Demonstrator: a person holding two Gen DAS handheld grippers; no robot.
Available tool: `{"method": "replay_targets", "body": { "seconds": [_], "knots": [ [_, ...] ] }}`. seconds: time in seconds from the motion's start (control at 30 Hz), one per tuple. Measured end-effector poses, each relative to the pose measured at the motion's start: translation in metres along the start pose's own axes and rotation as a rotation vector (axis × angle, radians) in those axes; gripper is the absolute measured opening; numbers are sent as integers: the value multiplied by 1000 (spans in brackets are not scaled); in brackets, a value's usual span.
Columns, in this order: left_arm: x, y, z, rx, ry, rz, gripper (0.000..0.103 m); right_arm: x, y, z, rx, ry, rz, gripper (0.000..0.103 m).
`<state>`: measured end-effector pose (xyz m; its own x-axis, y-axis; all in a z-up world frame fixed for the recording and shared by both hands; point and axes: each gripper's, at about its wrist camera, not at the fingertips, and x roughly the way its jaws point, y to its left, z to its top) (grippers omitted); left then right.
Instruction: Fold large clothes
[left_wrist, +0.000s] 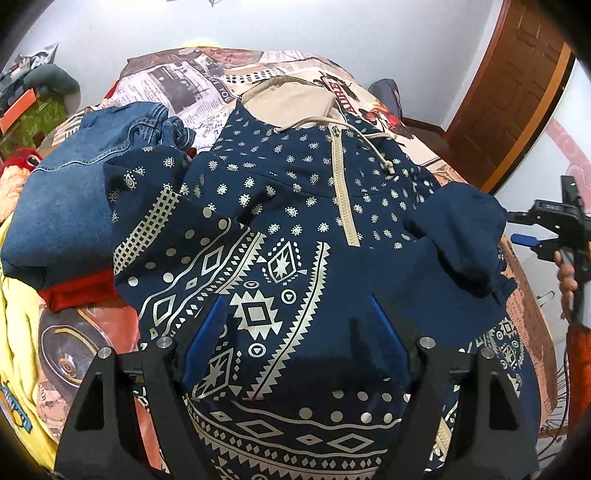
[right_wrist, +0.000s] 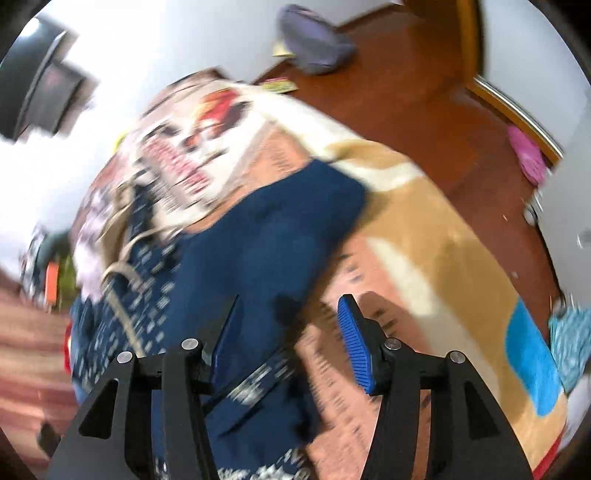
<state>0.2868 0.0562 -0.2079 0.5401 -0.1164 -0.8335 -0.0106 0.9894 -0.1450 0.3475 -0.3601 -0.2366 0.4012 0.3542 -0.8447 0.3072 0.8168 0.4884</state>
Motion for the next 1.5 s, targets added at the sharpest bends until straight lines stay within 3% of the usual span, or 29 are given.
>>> {"method": "replay_targets", "body": {
  "seconds": [0.17, 0.23, 0.3, 0.4, 0.53, 0.67, 0.8, 0.93, 1.07, 1.23, 1.37, 1.47, 1.5],
  "knots": [
    [5, 3, 0, -11, 11, 3, 77, 11, 10, 8, -16, -59, -35, 46],
    [5, 4, 0, -16, 13, 4, 77, 16, 21, 11, -56, -73, -60, 24],
    [4, 5, 0, -19, 10, 5, 77, 18, 29, 12, -80, -70, -54, 11],
    [-4, 5, 0, -16, -7, 5, 77, 9, 59, 1, -179, -109, -40, 10],
    [-19, 9, -1, -9, -38, 10, 77, -22, 119, -31, -413, -181, -10, 9],
    [-39, 16, -1, -24, -76, 9, 77, -56, 174, -64, -551, -191, 108, 9],
    [-62, 28, -6, -57, -122, 1, 77, -74, 225, -100, -640, -156, 220, 9],
    [-83, 46, -15, -83, -153, 2, 78, -68, 261, -144, -732, -115, 262, 9],
    [-97, 65, -28, -108, -162, 16, 79, -27, 284, -194, -808, -12, 229, 9],
    [-104, 88, -50, -147, -146, 30, 79, 34, 274, -246, -835, 169, 140, 9],
    [-96, 102, -66, -190, -106, 25, 79, 64, 262, -267, -859, 301, 45, 13],
    [-86, 107, -75, -239, -71, 4, 79, 61, 259, -273, -915, 321, 32, 23],
    [-83, 107, -76, -247, -65, -1, 79, 56, 258, -273, -928, 325, 34, 34]
  ]
}}
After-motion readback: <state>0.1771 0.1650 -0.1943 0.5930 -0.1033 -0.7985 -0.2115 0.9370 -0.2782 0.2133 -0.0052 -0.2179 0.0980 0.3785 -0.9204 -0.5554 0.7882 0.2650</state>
